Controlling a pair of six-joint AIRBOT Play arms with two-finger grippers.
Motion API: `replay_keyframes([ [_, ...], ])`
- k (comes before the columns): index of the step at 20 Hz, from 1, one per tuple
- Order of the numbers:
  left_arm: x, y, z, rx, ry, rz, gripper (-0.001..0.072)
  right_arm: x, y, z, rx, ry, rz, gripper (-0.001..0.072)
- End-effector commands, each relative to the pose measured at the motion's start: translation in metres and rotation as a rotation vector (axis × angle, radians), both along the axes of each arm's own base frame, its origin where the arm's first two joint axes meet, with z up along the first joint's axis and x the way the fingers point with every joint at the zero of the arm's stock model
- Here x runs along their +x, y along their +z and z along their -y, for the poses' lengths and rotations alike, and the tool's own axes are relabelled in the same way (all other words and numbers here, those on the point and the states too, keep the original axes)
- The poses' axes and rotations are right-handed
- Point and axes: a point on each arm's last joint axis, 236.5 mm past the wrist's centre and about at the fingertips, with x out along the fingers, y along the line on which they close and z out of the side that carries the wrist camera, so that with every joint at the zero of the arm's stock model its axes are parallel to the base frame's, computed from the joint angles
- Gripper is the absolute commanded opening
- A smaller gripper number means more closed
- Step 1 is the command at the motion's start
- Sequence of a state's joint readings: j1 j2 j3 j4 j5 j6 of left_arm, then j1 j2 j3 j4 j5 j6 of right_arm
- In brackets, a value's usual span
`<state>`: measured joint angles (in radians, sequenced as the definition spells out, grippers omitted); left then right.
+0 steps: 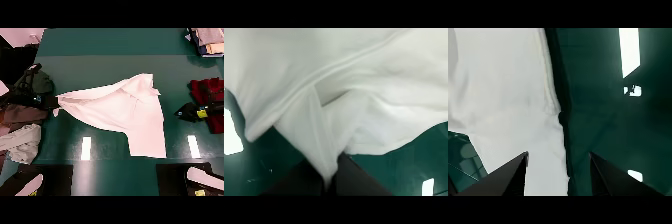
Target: Fold the shirts.
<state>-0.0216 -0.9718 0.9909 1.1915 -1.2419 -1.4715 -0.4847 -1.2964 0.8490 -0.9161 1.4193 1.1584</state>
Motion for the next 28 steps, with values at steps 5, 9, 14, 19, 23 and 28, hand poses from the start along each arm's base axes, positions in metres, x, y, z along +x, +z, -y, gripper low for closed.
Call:
replay_keyframes([
  [5,0.002,0.005,0.003,-0.046,0.017,0.006,0.0026,0.009,-0.041,-0.051,0.086,0.089,-0.059,0.0449],
  [9,0.002,0.005,0.003,-0.046,0.018,0.006,0.0026,0.007,-0.042,-0.071,0.071,0.157,-0.049,0.0349],
  [14,0.003,0.024,0.023,-0.14,-0.001,0.02,0.0025,0.022,-0.009,-0.074,0.069,0.162,0.059,0.0019],
  [19,0.039,0.159,0.029,-0.161,-0.043,0.362,0.0025,0.099,0.177,-0.059,0.113,0.003,0.563,0.0018],
  [23,0.035,0.303,0.026,-0.157,-0.052,0.733,0.0025,0.107,0.341,-0.032,-0.051,-0.094,0.98,0.0018],
  [28,-0.016,0.424,0.026,-0.149,-0.076,1.049,0.0025,0.048,0.488,-0.027,-0.221,-0.141,1.35,0.0018],
])
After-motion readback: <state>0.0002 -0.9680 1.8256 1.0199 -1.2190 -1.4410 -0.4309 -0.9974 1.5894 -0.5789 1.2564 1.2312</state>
